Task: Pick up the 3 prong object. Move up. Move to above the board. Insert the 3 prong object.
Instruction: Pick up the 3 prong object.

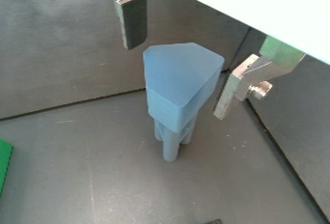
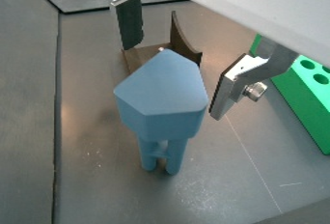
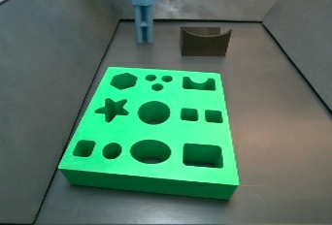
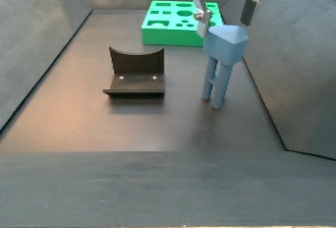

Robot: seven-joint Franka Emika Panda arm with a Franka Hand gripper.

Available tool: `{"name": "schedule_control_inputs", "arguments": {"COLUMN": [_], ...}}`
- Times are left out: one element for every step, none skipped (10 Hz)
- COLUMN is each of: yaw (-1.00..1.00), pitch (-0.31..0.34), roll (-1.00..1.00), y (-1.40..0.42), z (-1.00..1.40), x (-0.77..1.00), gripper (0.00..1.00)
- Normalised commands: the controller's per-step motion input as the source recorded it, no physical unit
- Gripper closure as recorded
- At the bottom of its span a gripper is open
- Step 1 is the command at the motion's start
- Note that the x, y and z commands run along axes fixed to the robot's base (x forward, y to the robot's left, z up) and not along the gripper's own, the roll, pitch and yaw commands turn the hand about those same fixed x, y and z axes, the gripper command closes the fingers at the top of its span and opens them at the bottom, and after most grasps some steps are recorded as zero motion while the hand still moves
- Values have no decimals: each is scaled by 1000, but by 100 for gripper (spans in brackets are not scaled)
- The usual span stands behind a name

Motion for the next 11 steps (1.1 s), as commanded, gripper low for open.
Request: {"name": "schedule_control_inputs", "arguments": {"yaw": [206, 257, 269, 254, 240, 83, 0, 0, 0, 0, 0], "pitch": [-31, -27, -47, -83, -69, 19, 0, 0, 0, 0, 0], "roll": [0, 11, 3, 0, 4, 0, 0, 0, 0, 0, 0], "y": [0, 20, 71, 89, 146, 9, 0, 0, 0, 0, 0], "z": [-180, -394, -511, -597, -540, 0, 0, 0, 0, 0, 0], "x": [-26, 0, 34, 6, 0, 77, 0, 0, 0, 0, 0], "gripper": [0, 0, 0, 0, 0, 0, 0, 100, 100, 100, 100]}}
